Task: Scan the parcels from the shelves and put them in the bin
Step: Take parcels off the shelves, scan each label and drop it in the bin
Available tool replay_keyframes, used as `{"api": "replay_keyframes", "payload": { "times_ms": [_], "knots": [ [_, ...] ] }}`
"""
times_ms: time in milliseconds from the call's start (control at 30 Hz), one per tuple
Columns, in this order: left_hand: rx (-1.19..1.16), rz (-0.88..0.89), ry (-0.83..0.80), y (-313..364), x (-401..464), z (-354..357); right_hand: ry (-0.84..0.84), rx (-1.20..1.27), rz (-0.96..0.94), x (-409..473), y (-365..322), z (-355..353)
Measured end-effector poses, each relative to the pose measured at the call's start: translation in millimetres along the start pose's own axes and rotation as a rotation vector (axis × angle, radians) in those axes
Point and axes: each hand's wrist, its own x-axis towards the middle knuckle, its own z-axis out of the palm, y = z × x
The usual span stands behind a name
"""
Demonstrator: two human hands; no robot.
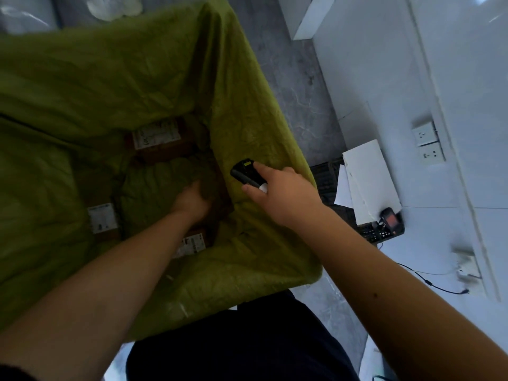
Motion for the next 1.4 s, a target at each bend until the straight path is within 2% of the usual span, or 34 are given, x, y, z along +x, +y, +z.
{"api": "replay_keyframes", "payload": {
  "times_ms": [400,733,1067,1167,1400],
  "knots": [
    [0.23,0.01,0.16,3,-94,-43,-0.038,-0.031,-0.072,-12,-5,5],
    [0.239,-0.004,0.374,17,-171,-82,-0.015,-0.05,-0.228,-15,-27,-2],
    [0.185,-0.176,0.663,0,-281,-108,0.011,-0.143,-0.523,-13,-103,-5],
    [0.158,-0.269,0.759,-4,-314,-110,-0.037,-0.167,-0.617,-13,-129,0],
    [0.048,-0.448,0.861,-26,-374,-105,-0.142,-0.18,-0.867,-40,-190,10]
  ]
}}
